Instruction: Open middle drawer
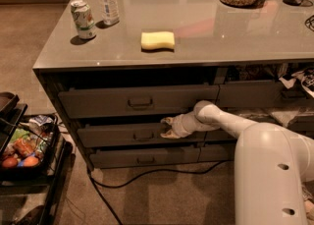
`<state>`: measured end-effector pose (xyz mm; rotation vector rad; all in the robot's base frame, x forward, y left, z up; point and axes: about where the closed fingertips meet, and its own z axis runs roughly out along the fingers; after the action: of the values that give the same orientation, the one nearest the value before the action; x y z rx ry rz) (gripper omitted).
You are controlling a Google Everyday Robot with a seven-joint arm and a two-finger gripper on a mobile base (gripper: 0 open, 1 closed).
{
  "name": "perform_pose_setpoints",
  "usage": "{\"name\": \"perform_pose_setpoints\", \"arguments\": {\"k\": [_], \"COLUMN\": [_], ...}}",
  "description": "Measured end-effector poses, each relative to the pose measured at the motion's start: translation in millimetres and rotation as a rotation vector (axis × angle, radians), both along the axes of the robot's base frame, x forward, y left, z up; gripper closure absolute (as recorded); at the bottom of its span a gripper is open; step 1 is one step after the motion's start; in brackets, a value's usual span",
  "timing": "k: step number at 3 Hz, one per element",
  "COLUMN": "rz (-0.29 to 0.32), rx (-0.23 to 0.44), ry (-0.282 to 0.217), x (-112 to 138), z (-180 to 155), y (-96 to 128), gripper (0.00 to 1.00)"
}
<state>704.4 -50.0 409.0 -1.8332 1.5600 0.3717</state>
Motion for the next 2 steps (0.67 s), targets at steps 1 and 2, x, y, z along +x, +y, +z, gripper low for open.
{"name": "perform_pose_setpoints", "arguments": {"k": [1,2], "rz": [0.0,0.0], "rx": [0.0,0.0], "ry": [0.0,0.0], "x": [0.0,0.0], "z": [0.0,0.0], "y": [0.0,0.1], "gripper": [0.54,0.56]}}
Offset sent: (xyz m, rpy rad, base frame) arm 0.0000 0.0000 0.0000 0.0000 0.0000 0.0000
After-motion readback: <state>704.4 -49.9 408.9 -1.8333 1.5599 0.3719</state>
